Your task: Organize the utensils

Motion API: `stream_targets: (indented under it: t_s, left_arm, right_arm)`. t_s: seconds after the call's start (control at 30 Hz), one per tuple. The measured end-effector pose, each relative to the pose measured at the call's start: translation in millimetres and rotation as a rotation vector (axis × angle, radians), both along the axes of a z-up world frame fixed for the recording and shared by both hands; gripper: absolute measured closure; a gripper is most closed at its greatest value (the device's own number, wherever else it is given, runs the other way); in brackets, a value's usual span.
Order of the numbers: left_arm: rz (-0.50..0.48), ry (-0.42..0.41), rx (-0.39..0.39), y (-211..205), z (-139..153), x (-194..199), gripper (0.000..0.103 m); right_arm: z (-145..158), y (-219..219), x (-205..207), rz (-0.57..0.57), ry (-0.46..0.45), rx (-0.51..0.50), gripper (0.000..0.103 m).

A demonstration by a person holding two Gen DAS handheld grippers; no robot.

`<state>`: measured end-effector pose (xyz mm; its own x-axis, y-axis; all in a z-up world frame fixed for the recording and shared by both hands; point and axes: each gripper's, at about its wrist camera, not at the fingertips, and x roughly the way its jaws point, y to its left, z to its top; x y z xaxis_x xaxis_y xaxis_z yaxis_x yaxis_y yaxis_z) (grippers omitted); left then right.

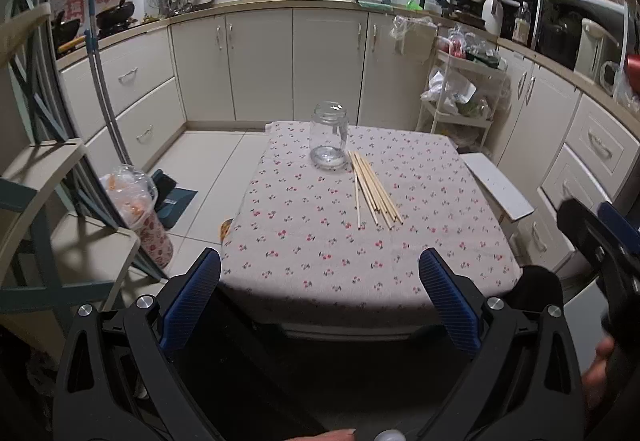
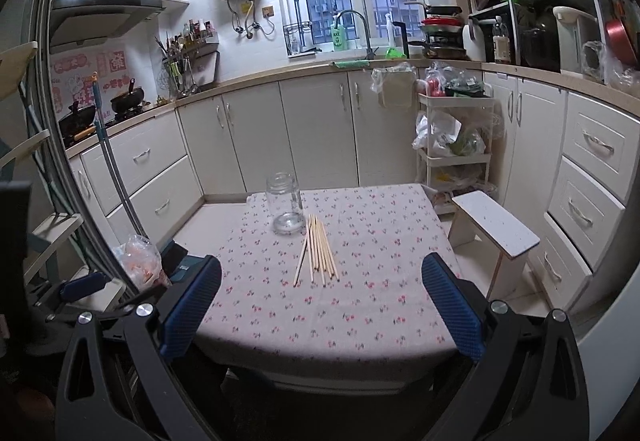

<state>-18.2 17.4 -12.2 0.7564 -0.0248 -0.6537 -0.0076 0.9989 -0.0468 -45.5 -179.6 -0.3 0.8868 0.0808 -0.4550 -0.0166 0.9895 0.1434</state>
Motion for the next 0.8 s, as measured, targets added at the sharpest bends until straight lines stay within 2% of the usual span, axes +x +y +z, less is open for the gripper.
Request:
stream_targets:
  t_s: [0.1, 0.27, 0.43, 0.57, 0.6, 0.67, 0.73, 0.8]
  left_arm:
    - [0.013, 0.003, -0.004, 9, -9, 17, 0.009]
    - [0.034, 0.077, -0.027, 23, -35, 59, 0.015]
    - [0.046, 0.051, -0.077, 31, -50, 100, 0.015]
    - [0.022, 0.089, -0.063, 24, -70, 145, 0.015]
    - [0.02, 0.095, -0.056, 21, -74, 155, 0.015]
    - [0.017, 0.11, -0.04, 14, -87, 180, 0.015]
    - [0.003, 0.14, -0.065, 8, -102, 205, 0.014]
    - [-0.003, 0.176, -0.088, 0, -122, 235, 0.014]
  right_arm:
    - [-9, -2, 29, 0.006, 0.022, 0.008, 0.007]
    - [-26, -4, 73, 0.019, 0.068, -0.003, 0.007]
    - [-45, -8, 118, 0.02, 0.109, -0.013, 0.007]
    - [-64, -12, 153, 0.054, 0.145, -0.02, 0.007]
    - [-70, -13, 162, 0.063, 0.158, -0.022, 0.01]
    - [-89, -16, 188, 0.094, 0.218, -0.011, 0.027]
    - [-104, -17, 207, 0.112, 0.263, -0.005, 0.048]
    - [-125, -18, 231, 0.14, 0.319, -0.004, 0.061]
